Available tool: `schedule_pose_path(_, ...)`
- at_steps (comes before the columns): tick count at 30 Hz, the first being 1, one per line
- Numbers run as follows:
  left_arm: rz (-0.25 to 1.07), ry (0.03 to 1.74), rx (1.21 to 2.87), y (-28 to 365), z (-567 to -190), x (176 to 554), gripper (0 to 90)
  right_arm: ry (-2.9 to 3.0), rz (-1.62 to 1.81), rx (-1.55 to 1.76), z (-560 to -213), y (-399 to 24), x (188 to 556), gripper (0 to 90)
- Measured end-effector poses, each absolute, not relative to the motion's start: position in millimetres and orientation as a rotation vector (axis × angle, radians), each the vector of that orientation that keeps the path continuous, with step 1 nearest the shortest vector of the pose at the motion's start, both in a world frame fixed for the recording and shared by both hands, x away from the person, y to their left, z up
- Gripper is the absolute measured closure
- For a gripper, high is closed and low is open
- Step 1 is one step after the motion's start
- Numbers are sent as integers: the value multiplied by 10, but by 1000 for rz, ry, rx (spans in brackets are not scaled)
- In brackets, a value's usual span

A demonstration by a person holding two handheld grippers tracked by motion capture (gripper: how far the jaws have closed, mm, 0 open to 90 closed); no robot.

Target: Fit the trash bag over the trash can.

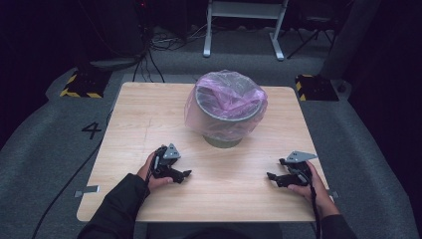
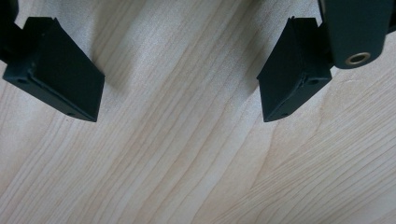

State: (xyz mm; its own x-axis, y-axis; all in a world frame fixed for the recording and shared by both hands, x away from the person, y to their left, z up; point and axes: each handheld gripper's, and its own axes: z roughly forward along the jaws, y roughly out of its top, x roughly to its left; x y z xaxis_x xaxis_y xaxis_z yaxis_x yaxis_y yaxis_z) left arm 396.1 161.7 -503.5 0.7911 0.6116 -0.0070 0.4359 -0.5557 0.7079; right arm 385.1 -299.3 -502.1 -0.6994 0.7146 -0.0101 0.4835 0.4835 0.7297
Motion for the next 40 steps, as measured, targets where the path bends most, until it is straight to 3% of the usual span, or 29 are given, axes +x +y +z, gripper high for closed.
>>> schedule_pose_path(40, 308, 771, 2248, 1611, -5036, 3972, 134, 2379, 1035, 1067, -5036, -3086, 3814, 144)
